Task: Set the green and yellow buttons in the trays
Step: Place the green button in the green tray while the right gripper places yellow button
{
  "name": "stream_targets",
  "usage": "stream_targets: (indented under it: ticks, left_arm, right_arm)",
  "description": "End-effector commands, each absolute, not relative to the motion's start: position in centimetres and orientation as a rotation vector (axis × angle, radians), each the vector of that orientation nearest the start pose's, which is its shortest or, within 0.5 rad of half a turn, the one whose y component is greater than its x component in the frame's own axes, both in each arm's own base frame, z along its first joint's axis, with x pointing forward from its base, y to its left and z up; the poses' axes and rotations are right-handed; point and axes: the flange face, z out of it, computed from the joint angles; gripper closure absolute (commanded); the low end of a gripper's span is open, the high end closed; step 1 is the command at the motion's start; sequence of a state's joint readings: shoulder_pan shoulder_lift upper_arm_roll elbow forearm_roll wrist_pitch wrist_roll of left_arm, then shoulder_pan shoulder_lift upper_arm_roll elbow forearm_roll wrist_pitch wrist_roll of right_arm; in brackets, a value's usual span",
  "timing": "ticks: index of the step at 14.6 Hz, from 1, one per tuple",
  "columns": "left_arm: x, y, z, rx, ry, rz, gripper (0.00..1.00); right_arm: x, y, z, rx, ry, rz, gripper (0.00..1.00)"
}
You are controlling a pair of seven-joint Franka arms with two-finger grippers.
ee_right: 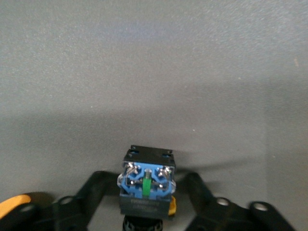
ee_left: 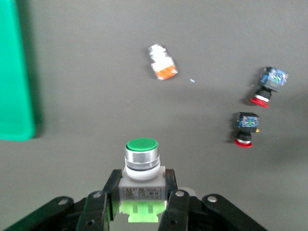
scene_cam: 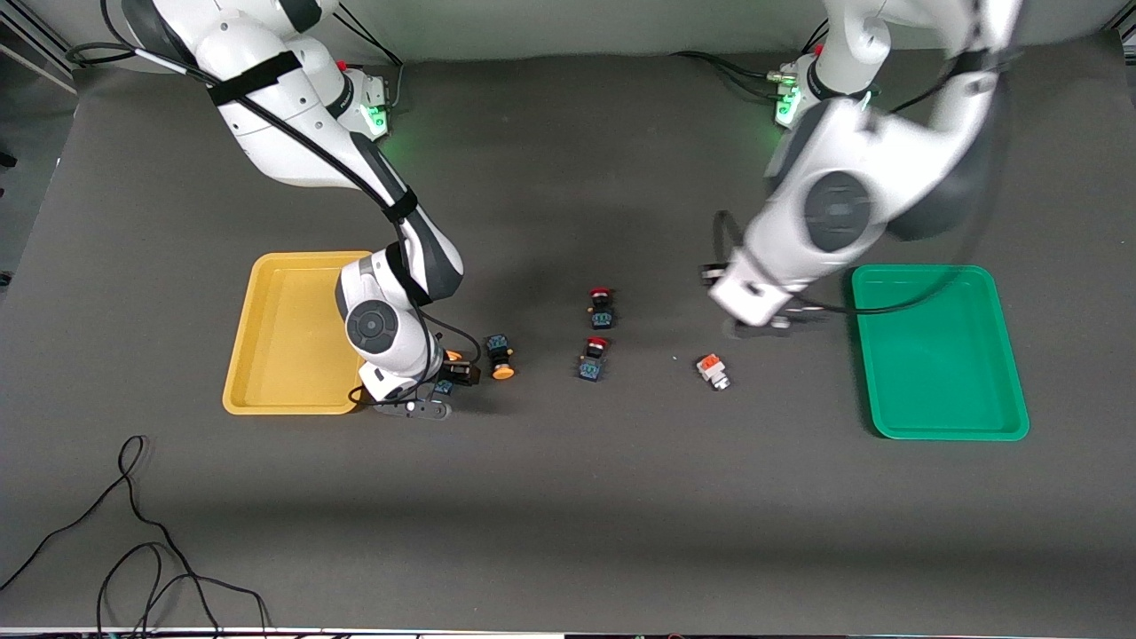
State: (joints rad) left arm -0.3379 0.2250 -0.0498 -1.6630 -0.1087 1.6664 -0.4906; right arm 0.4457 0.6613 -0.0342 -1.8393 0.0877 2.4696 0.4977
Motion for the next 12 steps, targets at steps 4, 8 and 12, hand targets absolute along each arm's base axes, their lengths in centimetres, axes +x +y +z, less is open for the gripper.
stream_targets:
  ticks: [4,8,12]
  left_arm:
    - [59.1,-0.2,46.5,-3.111,-0.072,0.467,0.99]
    - [60.0,7.0,38.3,-3.101,0.005,0.336,0.99]
    - [57.8,7.3,26.9,-3.090,0.051,0.176,0.99]
  right_arm:
    - [58.3,24.7,18.5,-3.103,0.298,0.040,1.00]
    - [58.5,22.3,27.4,-3.123,0.291,0.126,1.00]
    - [57.4,14.4,34.3,-3.134,0.140,0.192,1.00]
